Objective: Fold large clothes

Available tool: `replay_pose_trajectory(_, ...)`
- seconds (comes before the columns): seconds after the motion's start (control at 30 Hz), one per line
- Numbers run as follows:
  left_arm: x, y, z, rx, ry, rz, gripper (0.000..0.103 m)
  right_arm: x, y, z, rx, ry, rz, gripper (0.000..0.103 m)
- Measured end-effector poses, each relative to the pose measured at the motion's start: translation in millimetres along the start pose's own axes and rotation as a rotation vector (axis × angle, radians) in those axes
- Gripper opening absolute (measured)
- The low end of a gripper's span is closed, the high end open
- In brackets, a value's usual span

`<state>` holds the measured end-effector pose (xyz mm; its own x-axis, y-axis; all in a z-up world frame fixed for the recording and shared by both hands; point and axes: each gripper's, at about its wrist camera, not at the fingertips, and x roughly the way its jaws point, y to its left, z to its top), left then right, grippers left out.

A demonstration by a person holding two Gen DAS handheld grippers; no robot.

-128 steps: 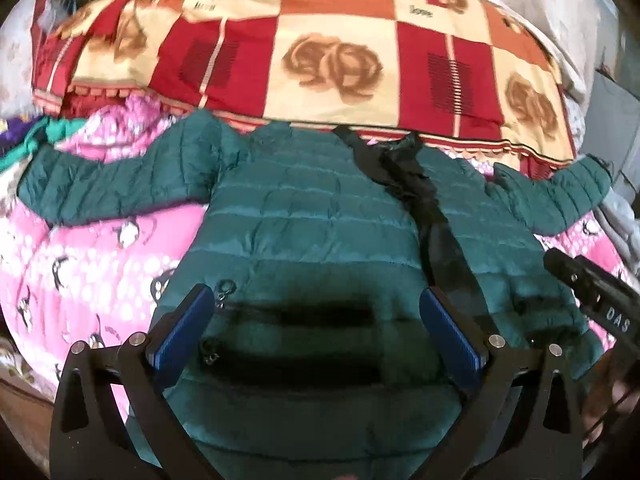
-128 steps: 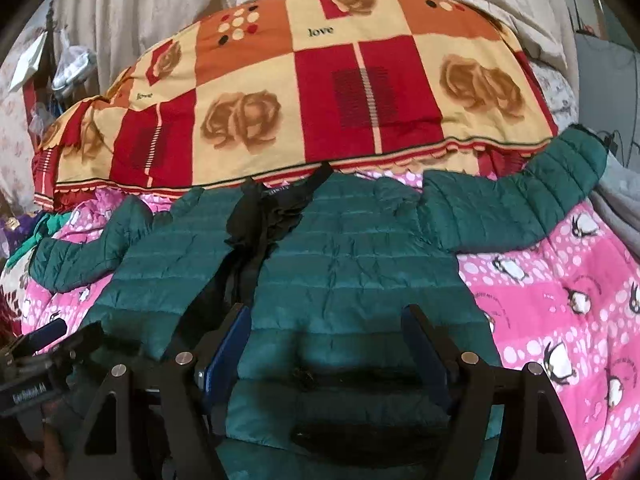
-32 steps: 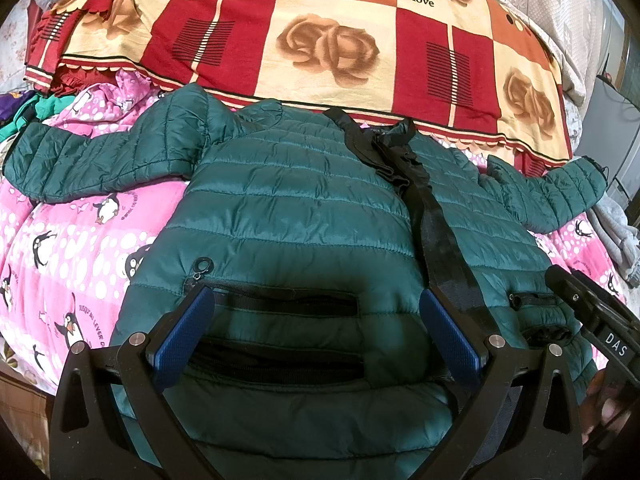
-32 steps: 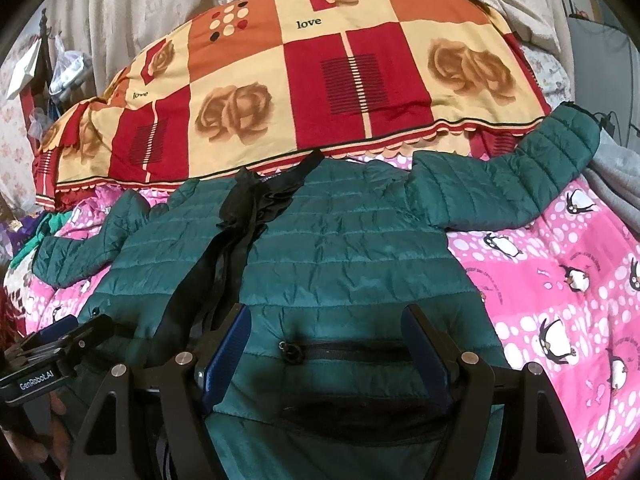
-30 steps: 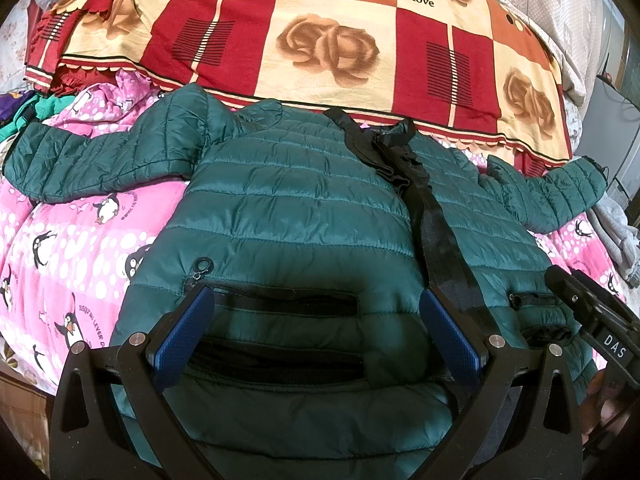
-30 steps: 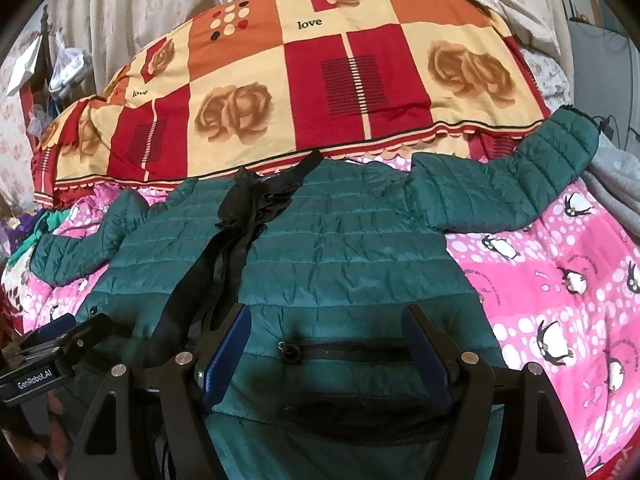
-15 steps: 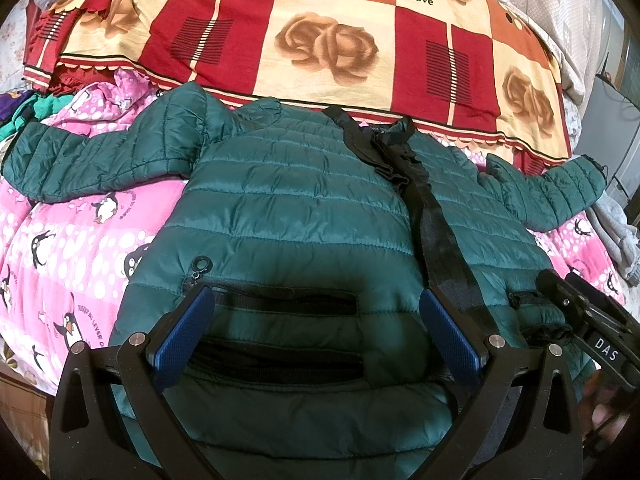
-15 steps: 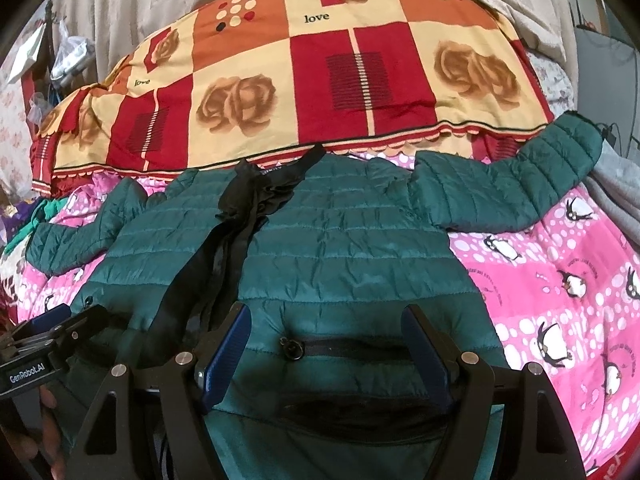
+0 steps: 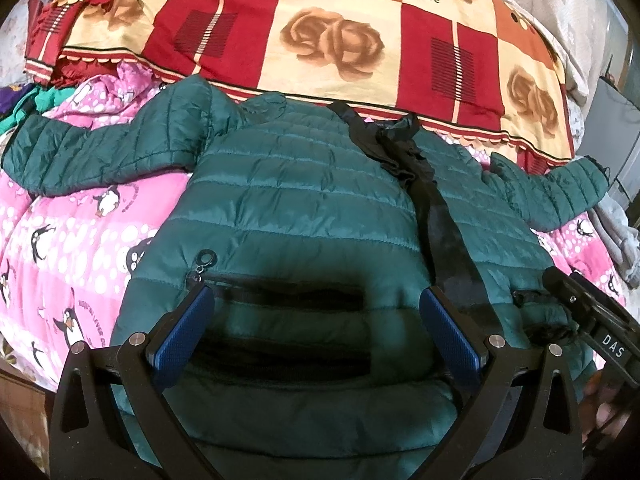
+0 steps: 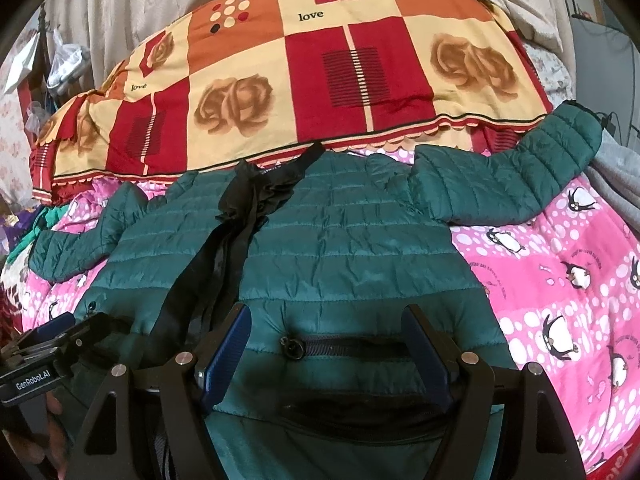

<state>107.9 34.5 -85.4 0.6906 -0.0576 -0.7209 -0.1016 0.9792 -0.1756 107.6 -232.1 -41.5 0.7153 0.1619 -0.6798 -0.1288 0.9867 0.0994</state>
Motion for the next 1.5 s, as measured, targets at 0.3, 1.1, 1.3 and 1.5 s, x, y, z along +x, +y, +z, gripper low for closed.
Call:
replay_pose_trajectory(0.3, -1.6, -0.8, 1.8, 0.005, 0.008, 0.010, 0.103, -1.5, -1.5, 0.7, 0.013, -0.004, 0.009, 0.075)
replay_pose_trajectory(1.1, -3.2, -0.5, 7.5, -0.001, 0.007, 0.006, 0.103, -4.0, -6.9, 1.2, 0.030, -0.013, 0.007, 0.075)
replay_pose_trajectory(1.3, -0.5, -2.0, 7.5, -0.001, 0.009, 0.008, 0.103, -4.4, -7.2, 1.3, 0.032, -0.016, 0.007, 0.075)
replay_pose_trajectory(1.5, 0.4, -2.2, 6.9, -0.002, 0.012, 0.008, 0.103, -4.9, -8.1, 1.5, 0.034, -0.017, 0.009, 0.075)
